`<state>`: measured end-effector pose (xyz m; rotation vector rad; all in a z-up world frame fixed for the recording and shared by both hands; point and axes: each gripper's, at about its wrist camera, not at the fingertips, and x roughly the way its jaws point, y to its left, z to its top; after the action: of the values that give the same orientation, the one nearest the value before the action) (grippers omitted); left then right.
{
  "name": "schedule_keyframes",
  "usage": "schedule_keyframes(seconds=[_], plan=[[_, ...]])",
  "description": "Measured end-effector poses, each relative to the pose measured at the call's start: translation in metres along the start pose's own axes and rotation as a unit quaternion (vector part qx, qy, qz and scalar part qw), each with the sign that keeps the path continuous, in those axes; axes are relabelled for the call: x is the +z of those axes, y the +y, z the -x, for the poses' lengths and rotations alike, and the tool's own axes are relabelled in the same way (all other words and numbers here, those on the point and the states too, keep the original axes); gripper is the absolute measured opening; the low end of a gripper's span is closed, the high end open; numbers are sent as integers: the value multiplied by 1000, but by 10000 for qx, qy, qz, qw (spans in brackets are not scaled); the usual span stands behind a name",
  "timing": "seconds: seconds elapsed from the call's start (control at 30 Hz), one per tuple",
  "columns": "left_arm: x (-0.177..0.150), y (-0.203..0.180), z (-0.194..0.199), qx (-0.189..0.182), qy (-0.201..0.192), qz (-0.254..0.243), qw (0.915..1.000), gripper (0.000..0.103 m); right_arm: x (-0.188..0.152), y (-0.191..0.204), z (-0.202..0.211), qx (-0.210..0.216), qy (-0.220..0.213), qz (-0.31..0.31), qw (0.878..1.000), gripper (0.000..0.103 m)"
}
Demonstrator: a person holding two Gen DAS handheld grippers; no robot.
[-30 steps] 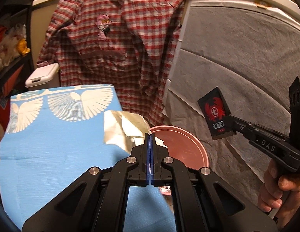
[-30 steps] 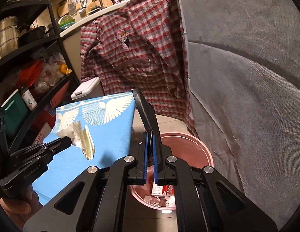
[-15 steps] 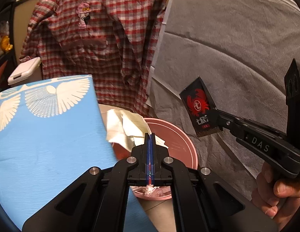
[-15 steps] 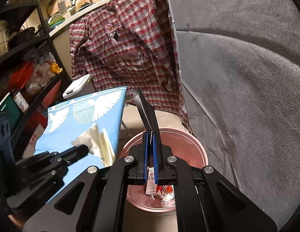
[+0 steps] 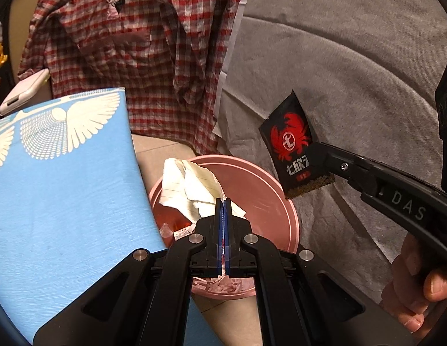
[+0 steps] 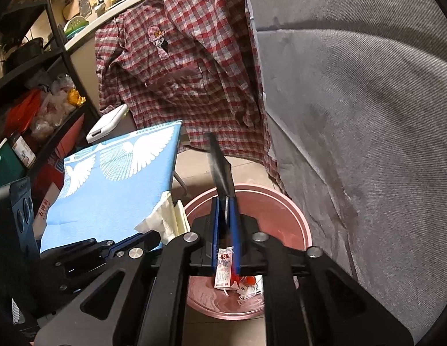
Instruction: Collect trash
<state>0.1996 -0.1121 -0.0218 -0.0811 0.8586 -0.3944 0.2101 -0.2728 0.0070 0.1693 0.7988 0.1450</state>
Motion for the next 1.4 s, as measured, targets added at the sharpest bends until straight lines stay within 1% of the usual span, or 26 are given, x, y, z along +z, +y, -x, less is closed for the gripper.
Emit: schedule_keyframes(seconds=[0.03,0.07,0.1,0.13,0.17,0.37,0.5,0.53,0.6,0.67,0.7,0.73,0.8,0.87,0.9,0.97,1.03,1.1,1.13,1.17,1.27,1.3,1.4], plan=[[0,1,-1,35,28,15,10000,5,0,-1,-1,-29,21,-26,10000,15],[0,2,-2,56,39,24,10000,7,0,-1,-1,-36,23,-54,10000,23],[-1,3,-2,81,38,37,10000,10,0,-3,-1,-47,15,-85,10000,29],[-1,3,-2,98,36,46,9999,10,0,-3,-1,-60,7,-96,9999,39],[-1,4,-1,113,28,60,9999,10,0,-3,0,-75,-15,-105,9999,41],[0,8,13,169,-83,78,9998,10,0,-3,4,-34,-72,-108,9999,42],[-3,9,37,299,-267,23,9992,10,-1,3,19,-5,-275,-49,9996,42],[-4,10,41,328,-294,5,9990,10,-2,7,24,1,-335,-2,9994,42],[-10,9,59,426,-400,-45,9983,10,-3,14,41,-9,-485,147,9987,48],[-17,8,75,534,-538,-42,9971,17,-7,17,60,-53,-682,155,9975,56],[-21,7,85,606,-640,-13,9961,29,-10,17,70,-56,-757,115,9971,58],[-23,7,92,665,-727,10,9951,40,-15,15,83,-65,-838,57,9964,62],[-31,3,114,860,-972,30,9915,47,-25,13,103,-206,-984,28,9949,68],[-37,0,129,964,-1082,42,9894,53,-36,13,124,-354,-1158,62,9926,74],[-42,-2,140,1024,-1147,69,9881,58,-40,13,134,-389,-1229,68,9916,76],[-49,-6,154,1094,-1181,49,9869,63,-51,13,154,-508,-1383,75,9891,90],[-58,-11,171,1212,-1259,48,9846,76,-62,14,170,-581,-1477,116,9873,97],[-69,-13,187,1348,-1312,117,9821,82,-72,17,181,-685,-1517,205,9858,98],[-73,-13,191,1384,-1301,169,9816,87,-78,17,186,-758,-1531,230,9850,98],[-79,-13,194,1400,-1274,243,9816,89,-87,18,190,-802,-1532,263,9846,98],[-97,-15,196,1390,-1135,460,9827,92,-106,18,194,-927,-1485,370,9839,98],[-102,-14,195,1396,-1098,531,9827,95,-113,17,192,-992,-1454,409,9835,98],[-119,-10,188,1406,-1051,733,9817,95,-124,14,188,-1049,-1349,463,9842,98]])
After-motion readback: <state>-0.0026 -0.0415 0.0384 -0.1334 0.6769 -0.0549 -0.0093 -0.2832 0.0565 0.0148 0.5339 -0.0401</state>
